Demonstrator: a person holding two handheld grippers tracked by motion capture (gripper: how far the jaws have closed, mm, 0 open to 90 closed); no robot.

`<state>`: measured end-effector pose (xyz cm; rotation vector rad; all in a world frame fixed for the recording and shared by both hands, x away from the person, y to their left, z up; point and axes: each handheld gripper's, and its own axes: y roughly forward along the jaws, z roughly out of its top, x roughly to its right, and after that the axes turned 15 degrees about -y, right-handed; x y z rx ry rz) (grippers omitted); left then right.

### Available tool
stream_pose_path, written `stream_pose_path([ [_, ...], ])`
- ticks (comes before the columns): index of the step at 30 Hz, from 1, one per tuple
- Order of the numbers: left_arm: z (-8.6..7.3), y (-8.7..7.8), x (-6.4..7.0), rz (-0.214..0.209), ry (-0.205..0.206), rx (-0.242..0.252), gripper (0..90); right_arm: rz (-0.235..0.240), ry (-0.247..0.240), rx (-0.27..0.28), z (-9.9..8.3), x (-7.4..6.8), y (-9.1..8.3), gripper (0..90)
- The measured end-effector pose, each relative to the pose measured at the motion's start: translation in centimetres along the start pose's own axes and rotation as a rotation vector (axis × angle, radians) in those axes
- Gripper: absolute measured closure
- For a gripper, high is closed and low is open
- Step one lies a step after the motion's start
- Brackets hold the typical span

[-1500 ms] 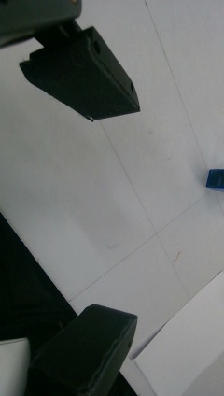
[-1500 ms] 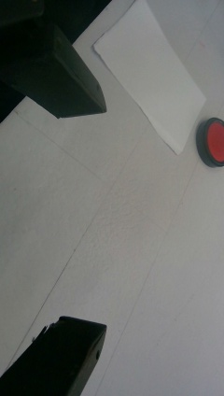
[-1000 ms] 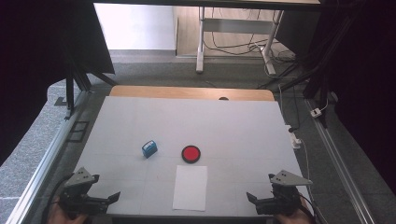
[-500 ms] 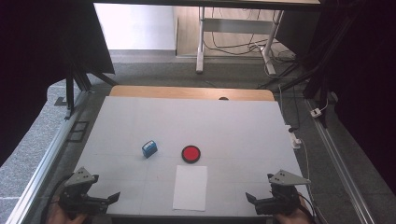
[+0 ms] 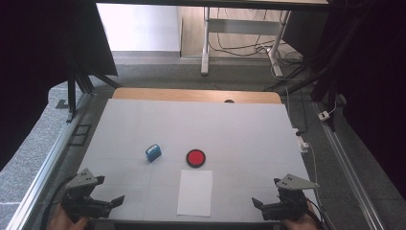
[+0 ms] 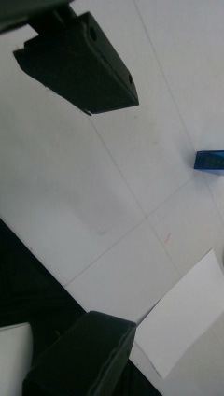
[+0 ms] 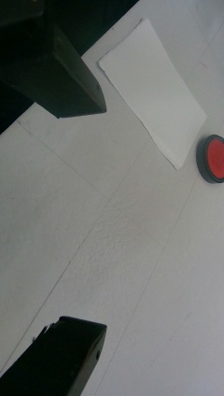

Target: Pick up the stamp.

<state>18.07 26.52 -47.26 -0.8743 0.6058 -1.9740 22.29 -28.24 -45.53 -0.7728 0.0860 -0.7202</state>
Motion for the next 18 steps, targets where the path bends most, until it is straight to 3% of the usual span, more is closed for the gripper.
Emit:
stream_pose_path([
  [6,0.4,0.7,0.1,0.010,0.051,0.014,0.0,0.003,0.000,0.000,0.0,0.0,0.1,0.0],
  [10,0.7,0.9,0.0,0.007,0.021,0.029,0.0,0.007,0.005,-0.001,0.0,0.1,0.1,0.0],
  [12,1.0,1.2,-0.1,-0.031,-0.025,0.038,0.0,0.008,0.004,0.000,0.0,0.1,0.1,0.0],
  [18,1.7,1.9,0.2,-0.033,-0.010,0.037,0.0,0.009,-0.002,-0.003,0.0,0.0,0.1,0.0],
])
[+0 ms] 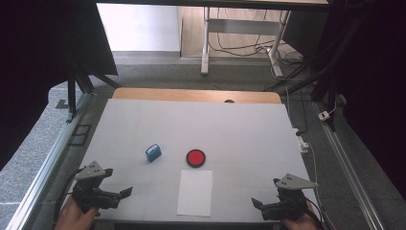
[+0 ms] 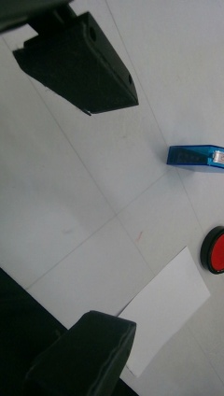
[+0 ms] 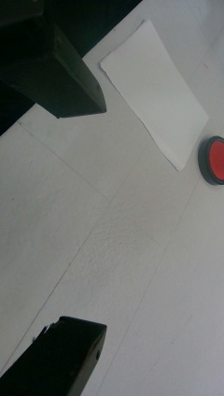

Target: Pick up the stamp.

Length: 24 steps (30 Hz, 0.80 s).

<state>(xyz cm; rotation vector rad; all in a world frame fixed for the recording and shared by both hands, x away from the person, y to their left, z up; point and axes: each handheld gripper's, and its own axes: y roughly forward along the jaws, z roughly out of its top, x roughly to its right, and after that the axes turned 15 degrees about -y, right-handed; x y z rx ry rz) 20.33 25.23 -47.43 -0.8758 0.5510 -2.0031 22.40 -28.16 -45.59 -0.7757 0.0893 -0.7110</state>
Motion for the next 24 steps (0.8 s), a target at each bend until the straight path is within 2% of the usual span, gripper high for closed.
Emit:
stream_pose_path([
  [3,0.6,0.7,0.3,0.012,0.019,-0.023,0.0,0.002,0.000,-0.005,0.0,0.0,0.0,0.0],
  [4,0.9,1.4,0.4,0.007,0.039,-0.031,0.0,0.003,0.000,-0.006,0.0,0.0,0.0,0.0],
  [12,2.3,3.2,0.7,0.008,0.071,-0.036,0.0,0.012,-0.018,-0.012,0.1,-0.1,0.1,0.0],
  [19,3.3,4.5,0.3,0.005,0.047,-0.053,0.0,0.009,-0.026,-0.012,0.1,-0.2,0.1,0.0],
  [24,4.1,5.1,0.1,0.002,0.029,-0.045,0.0,0.008,-0.027,-0.015,0.1,-0.2,0.1,0.0],
])
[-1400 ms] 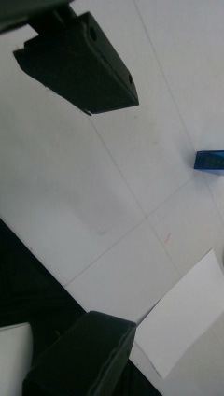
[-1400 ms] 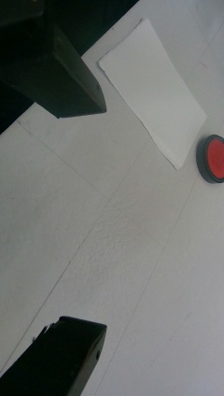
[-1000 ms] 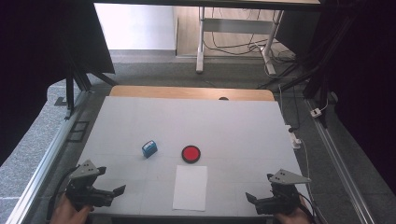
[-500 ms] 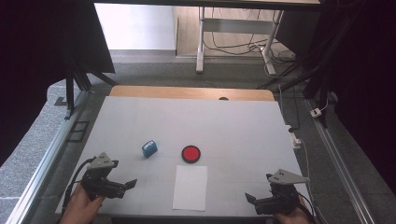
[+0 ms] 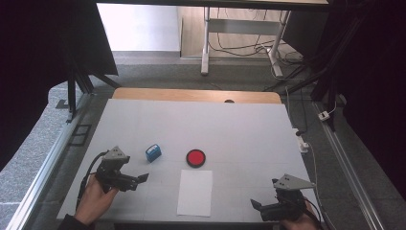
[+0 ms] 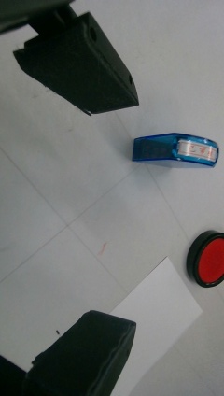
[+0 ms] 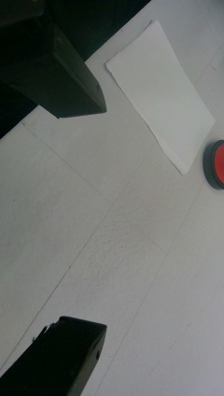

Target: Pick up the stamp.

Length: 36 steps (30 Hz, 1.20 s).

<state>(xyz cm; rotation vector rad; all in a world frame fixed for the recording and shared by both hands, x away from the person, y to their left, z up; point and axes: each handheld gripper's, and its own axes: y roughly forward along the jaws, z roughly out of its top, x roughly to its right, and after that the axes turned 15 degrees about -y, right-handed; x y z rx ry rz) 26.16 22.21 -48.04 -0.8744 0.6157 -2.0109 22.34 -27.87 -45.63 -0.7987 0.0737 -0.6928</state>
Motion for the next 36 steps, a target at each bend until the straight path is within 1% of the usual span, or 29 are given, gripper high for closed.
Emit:
stream_pose_path([
  [2,0.2,0.1,-0.1,0.002,-0.001,0.002,0.0,-0.001,0.000,0.000,0.0,0.0,0.0,0.0],
  [4,0.5,0.4,-0.2,0.004,0.006,0.006,0.0,0.000,0.001,0.000,0.0,0.0,0.0,0.0],
  [5,0.9,0.8,-0.5,0.002,0.005,0.003,0.0,0.000,0.001,0.000,0.0,0.0,0.0,0.0],
  [7,1.1,1.0,-0.7,0.004,0.003,0.003,0.0,0.001,0.000,0.003,0.0,0.0,0.0,0.0],
  [8,1.4,1.4,-0.9,-0.002,0.000,0.001,0.0,0.001,0.001,0.004,0.0,0.1,0.0,0.0],
  [11,1.9,1.8,-0.9,0.008,0.018,-0.008,0.0,0.002,0.003,0.003,0.0,0.1,0.0,0.0],
  [12,1.9,1.8,-0.9,0.008,0.018,-0.008,0.0,0.002,0.002,0.003,0.0,0.1,0.0,0.0],
  [14,2.4,2.4,-1.0,0.014,0.033,-0.023,0.0,0.001,0.001,0.000,0.0,0.0,0.0,0.0],
  [17,2.6,2.8,-1.1,0.020,0.040,-0.031,0.0,0.001,-0.001,-0.001,0.0,0.0,0.0,0.0],
  [21,3.4,3.8,-1.1,0.053,0.069,-0.047,0.0,0.002,0.001,-0.001,0.0,0.0,0.0,0.0],
  [26,4.0,4.5,-1.3,0.037,0.065,-0.051,0.0,0.002,-0.002,0.001,0.0,0.0,0.0,0.0],
  [29,4.4,5.1,-1.4,0.036,0.075,-0.067,0.0,0.002,-0.003,0.001,0.0,0.0,0.0,0.0],
  [30,4.5,5.3,-1.5,0.030,0.080,-0.074,0.0,0.003,-0.001,0.001,0.0,0.0,0.0,0.0],
  [32,4.7,5.6,-1.7,0.030,0.084,-0.084,0.0,0.003,-0.001,0.001,0.0,0.0,0.0,0.0],
  [34,4.8,6.0,-1.8,0.037,0.097,-0.086,0.0,0.002,-0.008,0.001,0.0,0.0,0.0,0.0],
  [36,5.0,6.3,-1.8,0.041,0.100,-0.088,0.0,0.004,-0.006,0.001,0.0,0.0,0.0,0.0],
])
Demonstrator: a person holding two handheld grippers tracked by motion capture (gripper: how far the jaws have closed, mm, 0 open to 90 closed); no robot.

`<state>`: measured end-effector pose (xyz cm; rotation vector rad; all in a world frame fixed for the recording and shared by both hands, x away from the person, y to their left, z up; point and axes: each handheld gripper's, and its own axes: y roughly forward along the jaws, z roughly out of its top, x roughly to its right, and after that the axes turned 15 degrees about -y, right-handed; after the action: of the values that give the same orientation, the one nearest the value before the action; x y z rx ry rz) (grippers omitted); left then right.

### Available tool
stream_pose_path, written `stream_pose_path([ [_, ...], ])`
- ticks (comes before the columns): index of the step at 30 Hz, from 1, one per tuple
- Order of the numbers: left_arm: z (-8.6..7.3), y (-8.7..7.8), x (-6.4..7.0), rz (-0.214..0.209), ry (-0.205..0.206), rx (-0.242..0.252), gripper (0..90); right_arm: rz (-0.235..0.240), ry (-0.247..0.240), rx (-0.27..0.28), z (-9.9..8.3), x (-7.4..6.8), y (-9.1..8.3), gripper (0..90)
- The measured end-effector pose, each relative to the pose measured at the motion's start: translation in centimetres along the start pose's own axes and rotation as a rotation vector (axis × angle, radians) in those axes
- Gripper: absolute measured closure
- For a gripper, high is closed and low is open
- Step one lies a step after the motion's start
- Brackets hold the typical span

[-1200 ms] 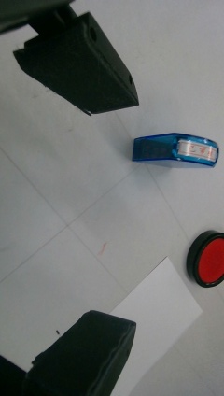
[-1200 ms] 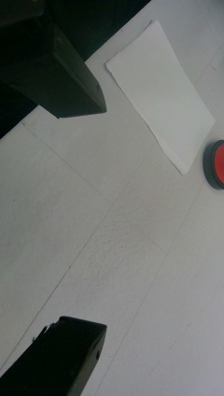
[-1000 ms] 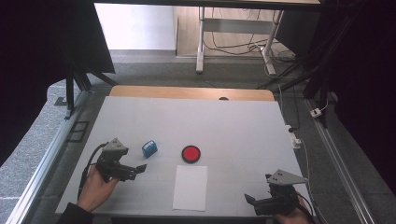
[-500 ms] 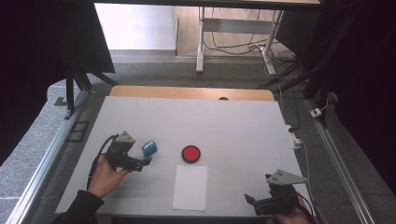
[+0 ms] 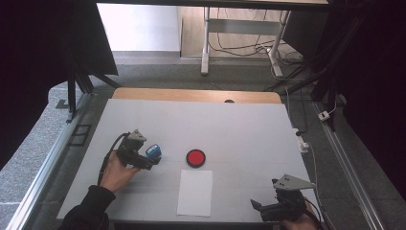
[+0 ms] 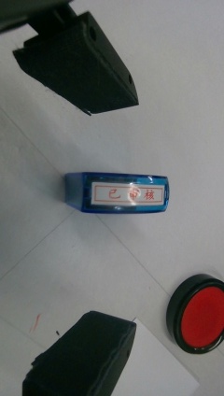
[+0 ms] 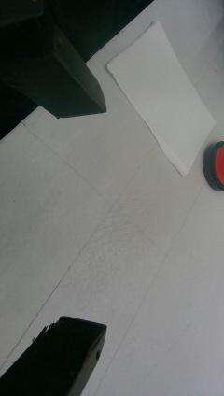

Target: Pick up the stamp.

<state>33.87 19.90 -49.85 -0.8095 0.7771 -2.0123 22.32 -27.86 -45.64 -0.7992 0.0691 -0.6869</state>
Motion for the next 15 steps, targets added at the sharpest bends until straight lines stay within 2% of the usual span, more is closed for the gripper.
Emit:
stream_pose_path([
  [7,0.55,1.03,-0.37,0.027,0.009,-0.014,0.4,0.000,-0.001,-0.001,0.01,-0.02,0.00,0.0],
  [11,0.67,1.15,-0.66,0.055,-0.002,-0.009,5.9,0.000,-0.003,-0.002,0.01,-0.02,-0.01,0.0],
  [12,0.70,1.08,-0.75,0.057,-0.001,-0.012,13.2,0.002,-0.003,0.000,0.01,-0.03,0.02,0.0],
  [14,0.71,1.04,-1.00,0.042,-0.012,-0.008,19.5,0.004,-0.008,0.000,0.02,-0.08,0.03,0.0],
  [15,0.75,1.02,-1.01,0.050,-0.016,-0.015,22.9,0.003,-0.010,-0.001,0.03,-0.09,0.03,0.0],
])
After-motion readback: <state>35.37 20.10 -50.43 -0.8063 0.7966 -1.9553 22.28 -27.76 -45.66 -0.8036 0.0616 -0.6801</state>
